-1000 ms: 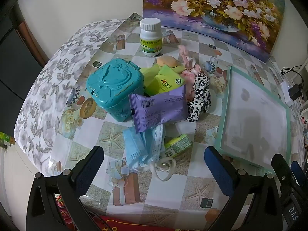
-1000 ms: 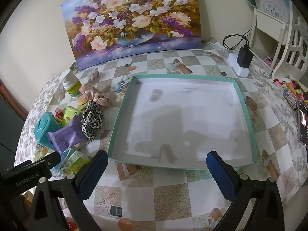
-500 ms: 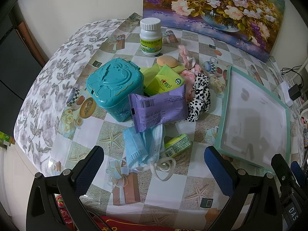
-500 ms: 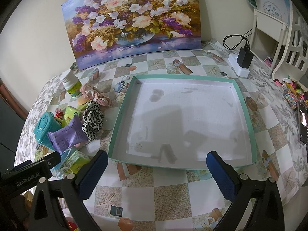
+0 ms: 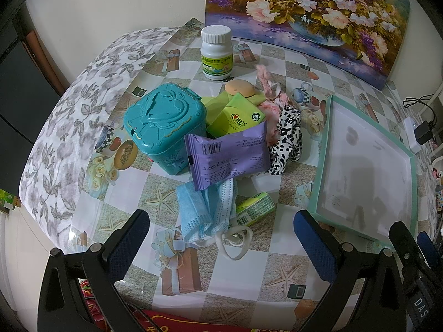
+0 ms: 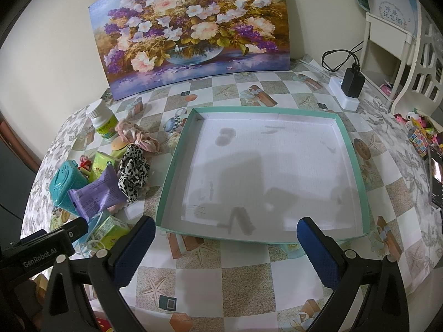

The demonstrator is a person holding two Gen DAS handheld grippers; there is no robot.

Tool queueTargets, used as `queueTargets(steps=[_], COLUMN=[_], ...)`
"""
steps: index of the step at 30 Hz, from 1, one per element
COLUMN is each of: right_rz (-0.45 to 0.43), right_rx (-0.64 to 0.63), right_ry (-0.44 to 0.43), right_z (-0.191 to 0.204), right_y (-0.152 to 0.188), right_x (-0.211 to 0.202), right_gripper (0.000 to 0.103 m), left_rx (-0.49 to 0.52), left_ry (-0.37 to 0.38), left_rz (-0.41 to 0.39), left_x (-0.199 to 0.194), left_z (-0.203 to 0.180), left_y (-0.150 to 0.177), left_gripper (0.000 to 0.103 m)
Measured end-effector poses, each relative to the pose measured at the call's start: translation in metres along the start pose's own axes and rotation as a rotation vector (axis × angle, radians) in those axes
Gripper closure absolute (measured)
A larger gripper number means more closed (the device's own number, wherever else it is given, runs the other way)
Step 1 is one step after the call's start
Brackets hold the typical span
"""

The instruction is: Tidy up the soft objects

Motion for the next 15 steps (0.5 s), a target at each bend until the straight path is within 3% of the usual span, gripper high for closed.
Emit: queueTargets(steps=[12,15], right_rz=[0.001,0.002], right_rx=[0.000,-0.001], right_ry=[0.000,-0.001], right_z=[0.0000,-0.0001], right_y=[0.0000,0.0000], right_x=[0.0001,-0.0001], right_gripper=[0.000,0.000], left_rx=[-0.021,-0.039], left_ry=[0.017,0.035], left_rz=[-0.005,-0.048], left_x=[-0.0008,-0.0020], left_z=[-0.0004,0.0033], left_y=[-0.0005,-0.0045], left_gripper=[0.000,0.000])
Point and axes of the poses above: each gripper's, at about its wrist camera, not at the fingertips, and x roughly the way its jaws point, z to its left, y to its underside, the point moved 8 cm from there along x, roughly the way its jaws point, and after that the axes turned 6 degrees about y, right-handed, at the moved point
